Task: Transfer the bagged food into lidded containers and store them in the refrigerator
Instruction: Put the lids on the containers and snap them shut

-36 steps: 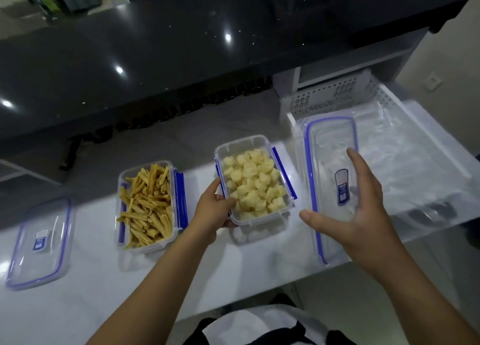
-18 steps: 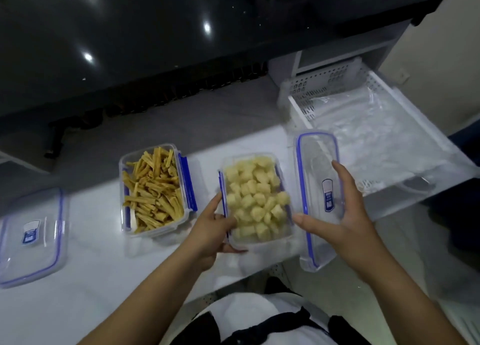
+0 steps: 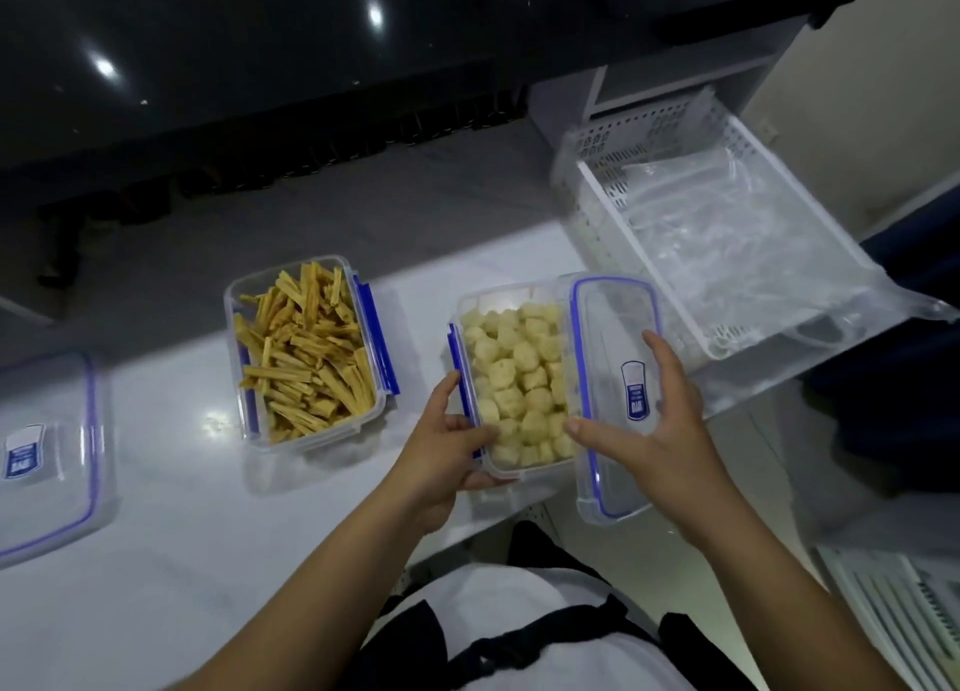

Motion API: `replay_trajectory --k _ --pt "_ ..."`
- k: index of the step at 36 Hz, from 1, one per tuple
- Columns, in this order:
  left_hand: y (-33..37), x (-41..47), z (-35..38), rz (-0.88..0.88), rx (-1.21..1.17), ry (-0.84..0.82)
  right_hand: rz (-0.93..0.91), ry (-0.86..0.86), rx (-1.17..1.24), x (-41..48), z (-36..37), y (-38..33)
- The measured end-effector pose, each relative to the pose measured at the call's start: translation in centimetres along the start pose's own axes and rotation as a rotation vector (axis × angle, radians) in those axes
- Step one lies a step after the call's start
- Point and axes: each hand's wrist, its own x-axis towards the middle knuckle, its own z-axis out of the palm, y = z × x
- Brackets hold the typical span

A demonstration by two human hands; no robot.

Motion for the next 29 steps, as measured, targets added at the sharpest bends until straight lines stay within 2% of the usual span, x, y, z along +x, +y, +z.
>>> replay_trajectory --k 3,12,16,22,29 --pt "-0.3 -0.6 -0.3 -0.019 0.021 -0.070 0.027 -0.003 -0.066 0.3 0.8 -0.2" --pt "-0.9 -0.4 -1.0 0.126 0.028 -0.003 -0.016 0.008 -0.620 3.3 5.1 -1.8" --pt "-1.1 -0.4 -0.8 0.172 0.033 0.006 0.041 -0.035 -0.784 4.1 6.7 -1.8" --pt "-1.9 -0.3 -0.6 0.157 -0.046 -0.058 0.013 -0.103 -0.747 4.2 5.2 -2.1" --pt "-2.2 0.3 -1.3 0.203 -0.011 0.007 -0.095 -0.114 -0.688 3.6 4.8 -1.2"
